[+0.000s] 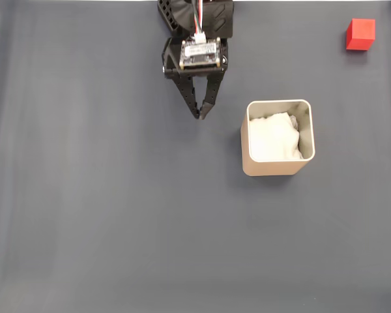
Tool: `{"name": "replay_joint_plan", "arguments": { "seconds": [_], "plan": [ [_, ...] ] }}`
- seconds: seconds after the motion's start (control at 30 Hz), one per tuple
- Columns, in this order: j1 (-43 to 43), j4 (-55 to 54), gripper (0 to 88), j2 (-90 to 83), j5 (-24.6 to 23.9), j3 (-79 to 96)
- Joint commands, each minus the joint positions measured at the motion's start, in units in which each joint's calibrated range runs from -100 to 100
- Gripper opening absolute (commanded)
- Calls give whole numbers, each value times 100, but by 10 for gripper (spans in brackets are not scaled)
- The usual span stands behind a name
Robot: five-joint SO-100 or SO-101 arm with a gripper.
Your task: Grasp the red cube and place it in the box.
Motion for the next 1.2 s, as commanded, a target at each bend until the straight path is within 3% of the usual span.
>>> {"name": "replay_joint_plan", "arguments": {
  "seconds": [0.0,0.37,0.83,1.17],
  "plan": [
    [-66,-160,2,398,5,-868],
    [-869,250,2,1401,244,-2654],
    [-3006,1826,2,1427,737,-3530],
    [-4631,2507,27,1652,718,-3967]
  ]
}}
